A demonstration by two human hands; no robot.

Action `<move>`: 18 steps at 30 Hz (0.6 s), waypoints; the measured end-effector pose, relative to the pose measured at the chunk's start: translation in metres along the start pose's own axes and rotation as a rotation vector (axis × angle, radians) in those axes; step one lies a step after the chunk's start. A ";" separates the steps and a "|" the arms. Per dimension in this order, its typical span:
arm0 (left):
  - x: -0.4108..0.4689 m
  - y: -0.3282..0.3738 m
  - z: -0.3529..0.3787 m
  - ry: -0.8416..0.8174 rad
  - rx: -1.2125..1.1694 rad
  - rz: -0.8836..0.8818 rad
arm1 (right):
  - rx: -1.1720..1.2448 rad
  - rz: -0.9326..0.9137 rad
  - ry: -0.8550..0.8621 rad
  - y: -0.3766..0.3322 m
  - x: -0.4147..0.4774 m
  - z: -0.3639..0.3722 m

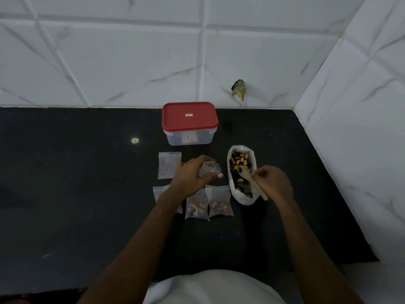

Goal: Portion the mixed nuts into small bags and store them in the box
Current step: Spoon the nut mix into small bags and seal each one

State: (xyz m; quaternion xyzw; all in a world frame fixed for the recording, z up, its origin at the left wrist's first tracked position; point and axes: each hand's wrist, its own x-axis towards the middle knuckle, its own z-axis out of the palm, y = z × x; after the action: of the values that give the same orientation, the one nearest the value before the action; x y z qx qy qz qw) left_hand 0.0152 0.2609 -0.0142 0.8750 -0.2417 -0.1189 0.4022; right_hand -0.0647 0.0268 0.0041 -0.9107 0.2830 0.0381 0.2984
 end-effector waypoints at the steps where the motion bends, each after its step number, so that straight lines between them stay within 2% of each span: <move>1: 0.000 0.001 0.003 -0.017 0.017 -0.011 | -0.040 0.031 -0.047 0.008 0.001 0.000; 5: 0.000 0.003 0.014 -0.103 0.047 -0.044 | -0.148 0.148 -0.217 0.020 0.004 0.005; 9: -0.001 0.003 0.023 -0.192 0.082 -0.063 | -0.180 0.155 -0.224 0.023 0.004 0.004; 15: 0.000 0.007 0.030 -0.297 0.174 -0.034 | 0.070 0.080 -0.022 0.026 0.003 -0.006; 18: 0.002 0.006 0.033 -0.275 0.192 -0.017 | 0.129 0.029 0.113 0.026 0.003 -0.008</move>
State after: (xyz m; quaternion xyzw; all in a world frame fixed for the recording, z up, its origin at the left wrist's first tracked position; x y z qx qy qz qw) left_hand 0.0017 0.2352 -0.0310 0.8871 -0.2971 -0.2172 0.2787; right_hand -0.0767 0.0035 -0.0039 -0.8860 0.3147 -0.0274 0.3395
